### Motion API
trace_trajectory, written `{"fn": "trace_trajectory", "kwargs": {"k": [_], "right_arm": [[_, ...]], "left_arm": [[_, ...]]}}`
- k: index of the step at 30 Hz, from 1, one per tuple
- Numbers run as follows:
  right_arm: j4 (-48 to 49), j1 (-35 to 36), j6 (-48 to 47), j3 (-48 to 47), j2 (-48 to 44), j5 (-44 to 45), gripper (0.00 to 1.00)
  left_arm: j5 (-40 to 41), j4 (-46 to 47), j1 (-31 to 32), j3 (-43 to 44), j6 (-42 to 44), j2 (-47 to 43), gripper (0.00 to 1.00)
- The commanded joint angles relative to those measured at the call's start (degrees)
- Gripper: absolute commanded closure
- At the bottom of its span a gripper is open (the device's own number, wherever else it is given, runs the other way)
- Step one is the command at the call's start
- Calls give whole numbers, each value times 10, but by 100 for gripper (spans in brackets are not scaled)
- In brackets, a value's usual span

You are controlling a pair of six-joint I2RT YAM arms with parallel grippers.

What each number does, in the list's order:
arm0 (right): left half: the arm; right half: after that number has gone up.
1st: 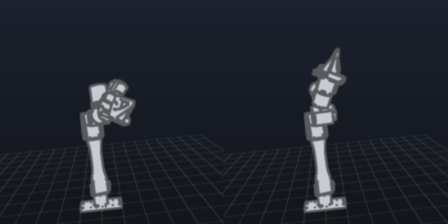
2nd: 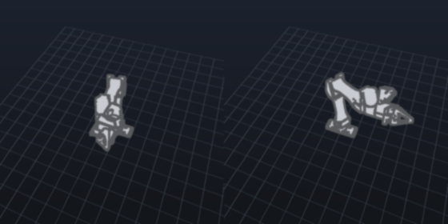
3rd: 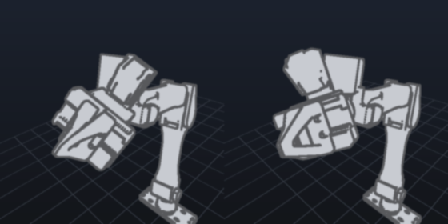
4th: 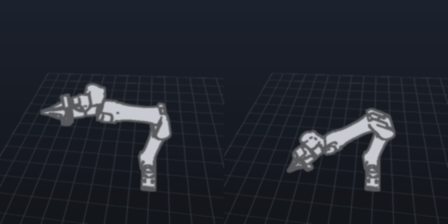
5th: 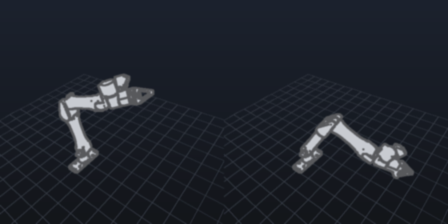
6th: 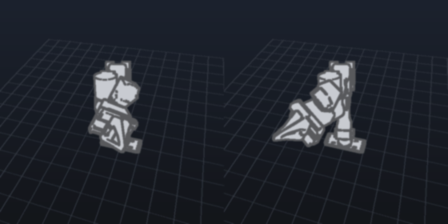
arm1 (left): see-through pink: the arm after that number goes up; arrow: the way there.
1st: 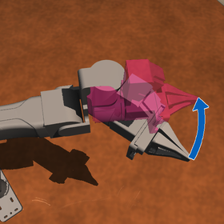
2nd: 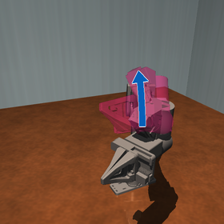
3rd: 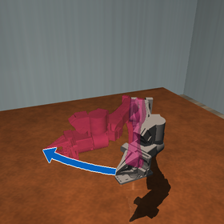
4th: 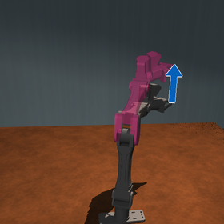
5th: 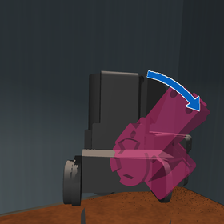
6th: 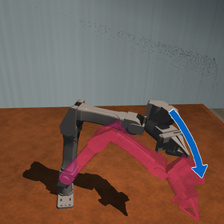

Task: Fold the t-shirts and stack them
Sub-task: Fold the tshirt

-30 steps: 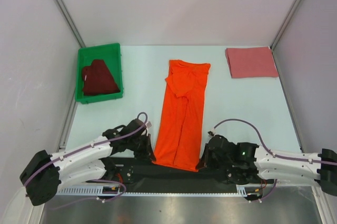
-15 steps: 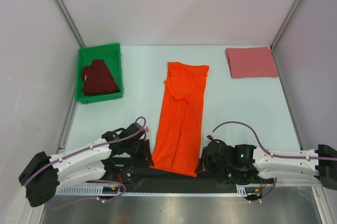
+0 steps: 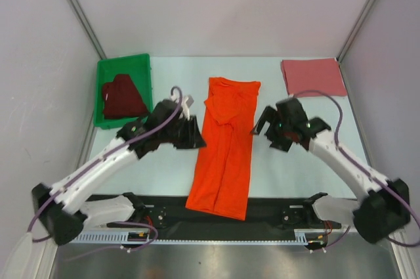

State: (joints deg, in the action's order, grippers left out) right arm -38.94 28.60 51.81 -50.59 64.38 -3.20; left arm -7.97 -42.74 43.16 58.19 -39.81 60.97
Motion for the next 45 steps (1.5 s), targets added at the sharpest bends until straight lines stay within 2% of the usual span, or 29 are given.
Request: {"fn": "trace_trajectory", "kwargs": {"k": [1, 2, 3, 4, 5, 6, 7, 8, 9, 10, 11, 12, 13, 16, 17, 24, 28, 30, 32, 34, 37, 39, 43, 45], "right_arm": [[-16, -69, -151, -123, 149, -15, 0], [-17, -87, -171, -203, 186, -11, 0], [-25, -94, -199, -240, 222, -1, 0], [-30, -100, -213, -284, 297, 2, 0], [-36, -105, -222, -323, 331, 6, 0], [-46, -110, -241, -402, 369, 20, 4], [-49, -109, -250, -437, 429, 28, 6], [-61, -109, -257, -470, 463, 55, 10], [-68, -110, -270, -536, 492, 66, 29], [-72, -110, -274, -561, 547, 71, 41], [-81, -110, -279, -589, 570, 75, 52], [-84, -108, -283, -628, 589, 80, 59], [-96, -105, -291, -649, 628, 90, 65], [-101, -93, -310, -696, 668, 106, 66], [-101, -91, -314, -703, 690, 117, 64], [-69, -92, -327, -731, 751, 144, 60], [-54, -95, -333, -762, 790, 143, 56], [-50, -95, -338, -793, 816, 142, 55], [-39, -97, -342, -826, 835, 144, 52], [-37, -98, -353, -861, 873, 139, 52], [-34, -103, -364, -933, 917, 136, 48], [-12, -110, -368, -940, 924, 128, 47], [59, -120, -375, -943, 931, 101, 45], [75, -123, -380, -955, 943, 87, 45]], "left_arm": [[-31, 89, -65, 88, 97, 143, 64], [-32, 103, -84, 132, 107, 170, 71], [-33, 116, -91, 157, 130, 205, 74], [-31, 134, -99, 183, 140, 235, 78], [-28, 133, -115, 245, 149, 305, 99], [-28, 127, -123, 281, 149, 340, 100], [-28, 133, -132, 312, 153, 407, 100], [-26, 141, -134, 366, 157, 437, 100], [-14, 149, -135, 394, 161, 468, 100], [-12, 151, -136, 424, 166, 503, 100], [-5, 150, -136, 484, 177, 563, 100], [9, 138, -136, 515, 181, 599, 100], [20, 125, -138, 582, 184, 657, 100], [57, 66, -141, 694, 172, 735, 100], [66, 61, -142, 705, 166, 765, 100], [93, 127, -149, 658, 148, 799, 100], [53, 178, -161, 641, 140, 818, 100], [24, 185, -176, 660, 125, 839, 100], [-39, 193, -192, 694, 88, 882, 100], [-63, 190, -213, 732, 49, 909, 100], [-98, 216, -238, 741, -11, 935, 100], [-135, 260, -255, 743, -41, 949, 100], [-160, 289, -272, 849, -88, 1008, 100], [-168, 340, -281, 856, -105, 1025, 100]]}}
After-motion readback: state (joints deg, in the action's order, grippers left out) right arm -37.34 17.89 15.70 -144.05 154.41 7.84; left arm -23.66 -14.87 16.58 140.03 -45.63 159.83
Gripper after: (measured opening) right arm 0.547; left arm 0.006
